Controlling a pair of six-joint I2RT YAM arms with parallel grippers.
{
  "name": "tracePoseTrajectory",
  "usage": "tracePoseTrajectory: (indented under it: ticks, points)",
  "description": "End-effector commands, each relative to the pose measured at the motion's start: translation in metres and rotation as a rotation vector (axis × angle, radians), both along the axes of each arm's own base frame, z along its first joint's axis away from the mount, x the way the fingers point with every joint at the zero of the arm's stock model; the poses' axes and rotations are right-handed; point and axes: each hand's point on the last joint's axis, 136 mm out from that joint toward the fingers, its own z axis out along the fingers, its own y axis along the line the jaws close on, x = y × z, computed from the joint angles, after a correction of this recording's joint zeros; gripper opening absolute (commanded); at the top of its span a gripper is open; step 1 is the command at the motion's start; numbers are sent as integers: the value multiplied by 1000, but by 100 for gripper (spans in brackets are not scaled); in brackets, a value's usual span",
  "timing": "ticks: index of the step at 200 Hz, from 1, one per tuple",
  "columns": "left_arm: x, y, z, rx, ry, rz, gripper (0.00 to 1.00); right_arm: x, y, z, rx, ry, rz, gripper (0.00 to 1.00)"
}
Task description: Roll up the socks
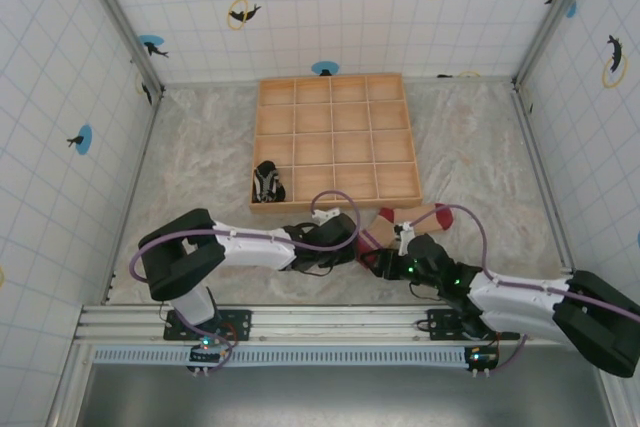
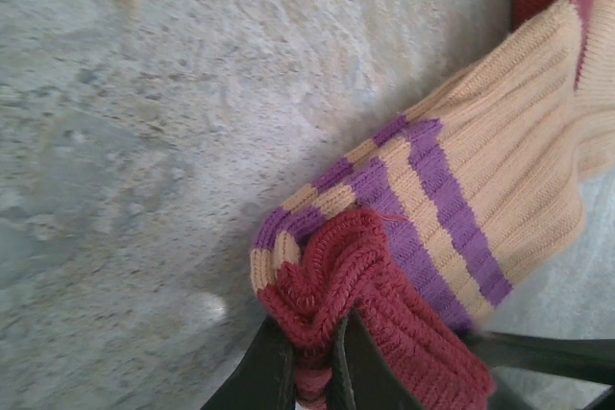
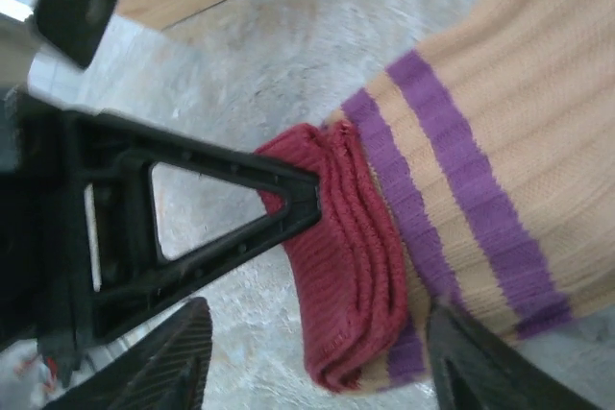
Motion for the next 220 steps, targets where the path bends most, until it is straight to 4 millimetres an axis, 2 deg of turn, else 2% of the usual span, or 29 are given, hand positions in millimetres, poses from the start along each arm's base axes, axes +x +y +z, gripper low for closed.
tracePoseTrajectory:
  ticks: [1,44,71,122,160,187,220]
  points:
    - [-8,39,-6,179,33,-2,0,0,2,14,-81,-135,95,66]
    - [-18,60,4,220,71,1,0,-3,6,36,-204,-439,202,67]
    - [-25,68,6,219,97,5,0,-11,13,38,-327,-622,282,67]
    - [-28,72,12,178,131,5,0,-33,41,39,-449,-862,406,65]
    - [-27,71,10,156,152,-2,0,-47,65,40,-484,-987,483,62]
    - [-22,66,14,133,154,-6,0,-45,78,41,-530,-1018,474,59]
    - [-23,65,14,122,160,-11,0,-50,83,44,-471,-1017,476,59]
